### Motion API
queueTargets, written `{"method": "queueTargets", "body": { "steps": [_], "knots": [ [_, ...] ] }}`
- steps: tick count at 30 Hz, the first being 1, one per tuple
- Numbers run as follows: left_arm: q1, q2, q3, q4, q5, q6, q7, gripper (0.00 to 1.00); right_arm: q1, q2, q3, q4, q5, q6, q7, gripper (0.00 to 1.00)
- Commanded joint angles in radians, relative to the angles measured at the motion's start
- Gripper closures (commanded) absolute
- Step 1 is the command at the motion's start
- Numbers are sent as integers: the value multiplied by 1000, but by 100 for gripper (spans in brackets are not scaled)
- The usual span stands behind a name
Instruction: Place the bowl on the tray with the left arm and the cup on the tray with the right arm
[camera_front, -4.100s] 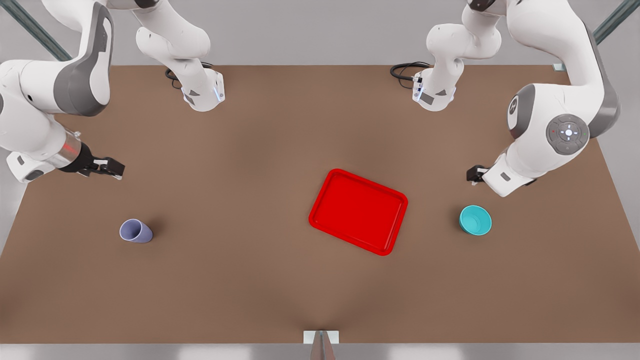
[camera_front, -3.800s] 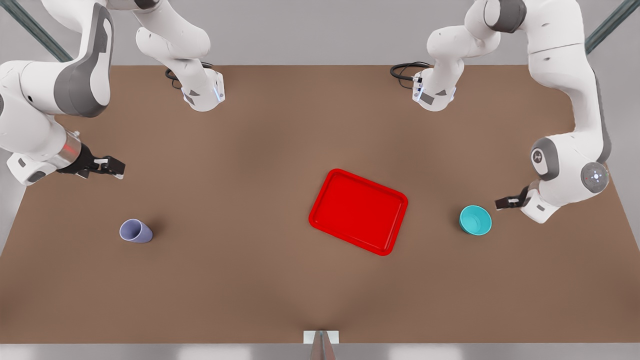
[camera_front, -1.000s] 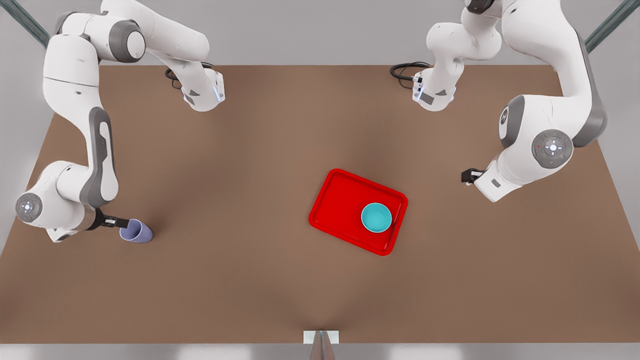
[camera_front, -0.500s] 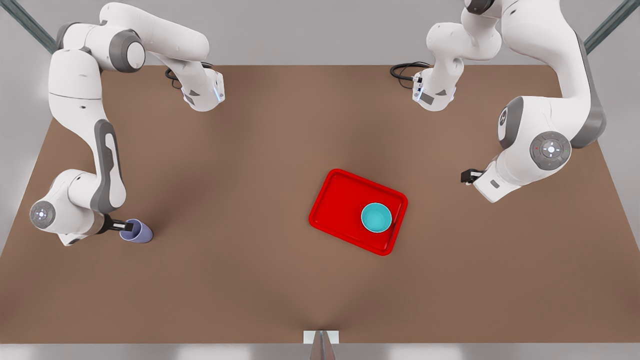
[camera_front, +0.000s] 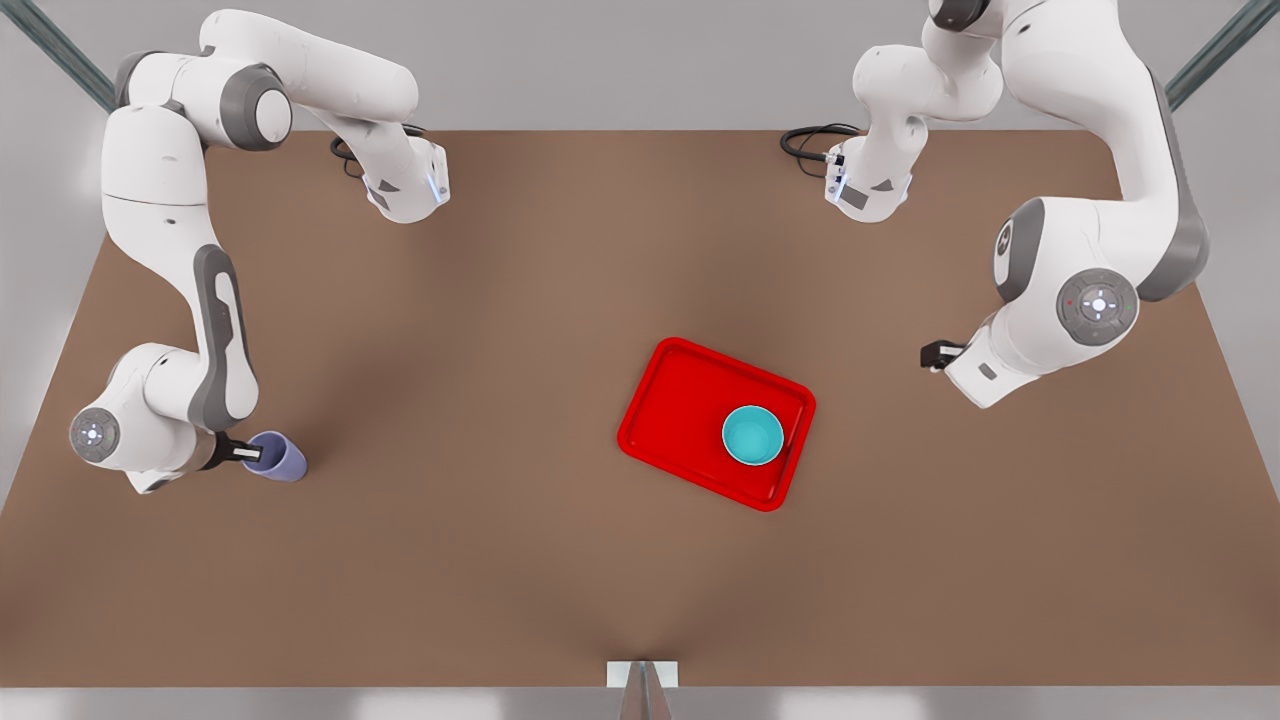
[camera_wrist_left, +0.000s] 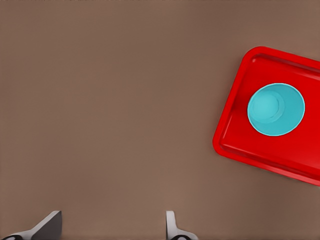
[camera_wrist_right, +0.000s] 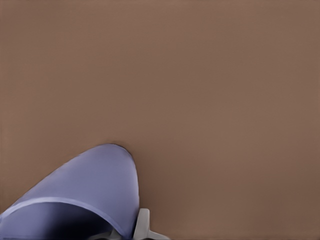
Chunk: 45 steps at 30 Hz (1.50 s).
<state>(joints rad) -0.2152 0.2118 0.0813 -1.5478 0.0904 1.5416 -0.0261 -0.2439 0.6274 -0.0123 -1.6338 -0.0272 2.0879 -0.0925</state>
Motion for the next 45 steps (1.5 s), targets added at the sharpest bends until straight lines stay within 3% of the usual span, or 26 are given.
{"method": "queueTargets", "body": {
  "steps": [1, 7, 11, 17, 25, 37, 45],
  "knots": [
    [-1, 0, 0, 0, 0, 0, 0, 0, 0, 0, 0, 0, -2, 0, 1, 79],
    [0, 8, 3, 0, 0, 11, 0, 0, 8, -35, 11, 9, -2, -49, 13, 79],
    [0, 11, 5, 0, 0, 6, 0, 0, 9, -106, 80, 31, 1, -186, 125, 79],
    [0, 5, 2, 0, -1, -2, 0, 0, 9, -181, 265, 66, 12, -335, 327, 79],
    [0, 3, 2, 0, -1, -3, 0, 0, 11, -166, 465, 97, 33, -333, 491, 79],
    [0, 11, 3, 0, -3, 0, 0, 0, 390, -63, 462, 301, 90, -242, 820, 79],
    [0, 12, 5, 0, -3, 3, 0, 0, 672, 190, 449, 555, -23, -175, 981, 79]
  ]
}}
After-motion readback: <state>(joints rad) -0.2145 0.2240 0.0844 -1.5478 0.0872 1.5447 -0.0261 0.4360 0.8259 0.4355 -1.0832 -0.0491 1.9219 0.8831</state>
